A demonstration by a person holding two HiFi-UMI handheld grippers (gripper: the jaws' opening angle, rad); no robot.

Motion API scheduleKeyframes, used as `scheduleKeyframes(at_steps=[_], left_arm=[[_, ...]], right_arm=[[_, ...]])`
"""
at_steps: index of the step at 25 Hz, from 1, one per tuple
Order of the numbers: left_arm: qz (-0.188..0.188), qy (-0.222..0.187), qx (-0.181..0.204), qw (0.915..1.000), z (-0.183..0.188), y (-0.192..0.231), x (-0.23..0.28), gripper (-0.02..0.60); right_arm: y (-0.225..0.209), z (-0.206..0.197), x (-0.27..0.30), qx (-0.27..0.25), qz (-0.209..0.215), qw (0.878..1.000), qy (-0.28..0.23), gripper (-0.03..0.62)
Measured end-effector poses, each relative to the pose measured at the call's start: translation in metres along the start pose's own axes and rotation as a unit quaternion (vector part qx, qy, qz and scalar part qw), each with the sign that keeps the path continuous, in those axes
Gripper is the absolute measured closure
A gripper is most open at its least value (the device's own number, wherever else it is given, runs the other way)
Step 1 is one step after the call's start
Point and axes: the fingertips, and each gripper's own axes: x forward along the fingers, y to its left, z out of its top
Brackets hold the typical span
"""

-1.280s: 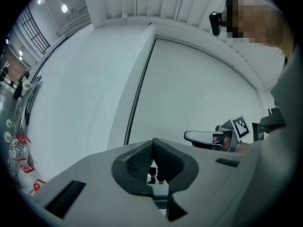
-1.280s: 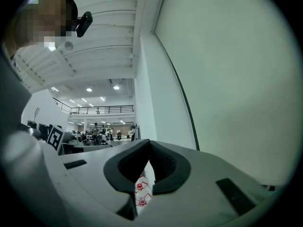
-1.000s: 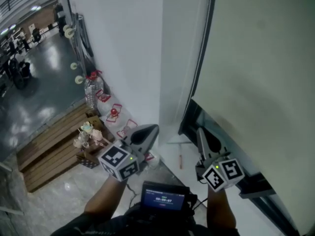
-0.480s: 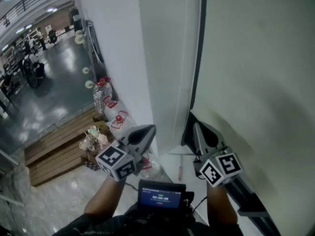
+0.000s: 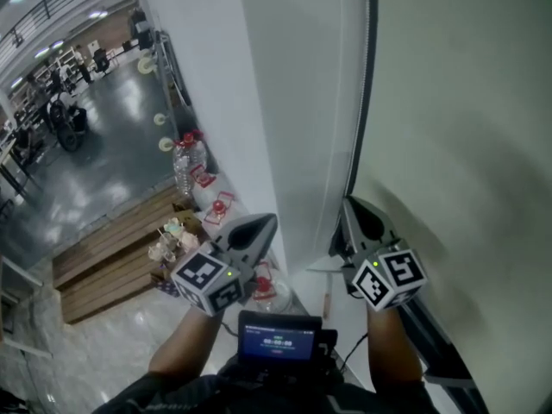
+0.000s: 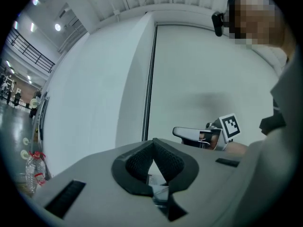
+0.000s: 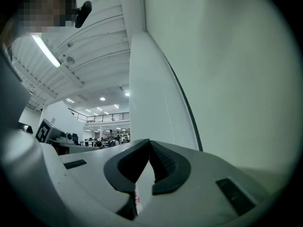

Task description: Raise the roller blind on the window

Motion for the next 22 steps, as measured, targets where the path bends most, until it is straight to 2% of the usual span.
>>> scheduleKeyframes(at_steps=[7,14,16,22], left_arm=[[-0.031,0.000,0.006,0.9995,0.006,0.017,0.013,0.586],[-0.063,-0.004,0.009,0.9979,0.006,0.024,0.027,0.586],[-0.062,0.000,0.009,0.9980,0.004,0.027,0.032,0.586],[-0.058,0.000,0.007,0.9983,0.007,0.029,0.036,0.586]], right_arm=[[-0.018,0.002,0.033,-0.011,-0.030,1.000,-0.001,0.559],[-0.043,-0.006,0.071,-0.028,-0.056,0.998,0.021,0.534],[-0.054,-0.009,0.080,-0.027,-0.061,0.997,0.027,0.506],[-0.078,-0.016,0.101,-0.031,-0.075,0.996,0.043,0.503]])
